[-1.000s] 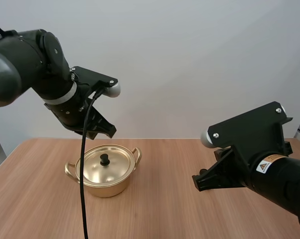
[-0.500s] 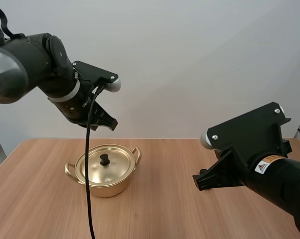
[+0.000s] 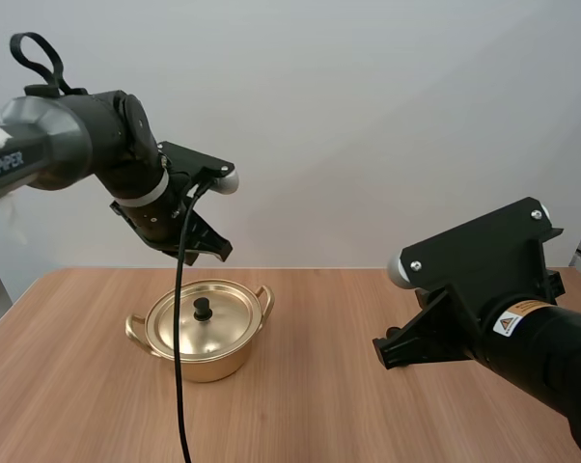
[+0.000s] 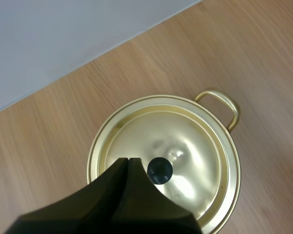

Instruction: Open the pot, put the car inside, and close it

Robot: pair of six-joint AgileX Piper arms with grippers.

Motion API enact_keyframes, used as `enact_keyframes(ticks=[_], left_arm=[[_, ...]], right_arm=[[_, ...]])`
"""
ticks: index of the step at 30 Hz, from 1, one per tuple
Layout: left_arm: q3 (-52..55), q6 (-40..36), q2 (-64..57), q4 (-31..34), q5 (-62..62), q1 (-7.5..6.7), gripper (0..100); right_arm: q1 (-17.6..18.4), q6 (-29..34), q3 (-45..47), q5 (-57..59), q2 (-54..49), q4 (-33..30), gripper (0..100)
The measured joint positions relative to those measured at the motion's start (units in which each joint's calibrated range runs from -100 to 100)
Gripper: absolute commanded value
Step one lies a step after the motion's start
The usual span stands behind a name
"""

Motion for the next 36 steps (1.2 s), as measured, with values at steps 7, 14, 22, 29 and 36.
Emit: enact_keyframes(ticks=[7,14,22,29,36], left_arm=[[0.0,1.73,2.8,-0.11,0.64,0.0,15],[0.0,1.73,2.68,-2.1,-0.96,0.0,90],[0.0,1.18,2.68,-2.38,-0.18,0.0,99],[0.0,1.18,5.48,-2.38,5.05,0.0,99],[0.0,1.18,8.57,-2.26,7.92,0.0,99]], right_arm=[[0.0,-0.03,0.48,-0.81,0.0,-0.3,0],[0.0,-0.03,0.48,-1.03,0.0,-0.32,0],[0.0,-0.03,0.48,-1.03,0.0,-0.32,0],[0.0,-0.03,0.48,-1.03,0.0,-0.32,0],[0.0,-0.03,0.48,-1.03,0.0,-0.32,0]])
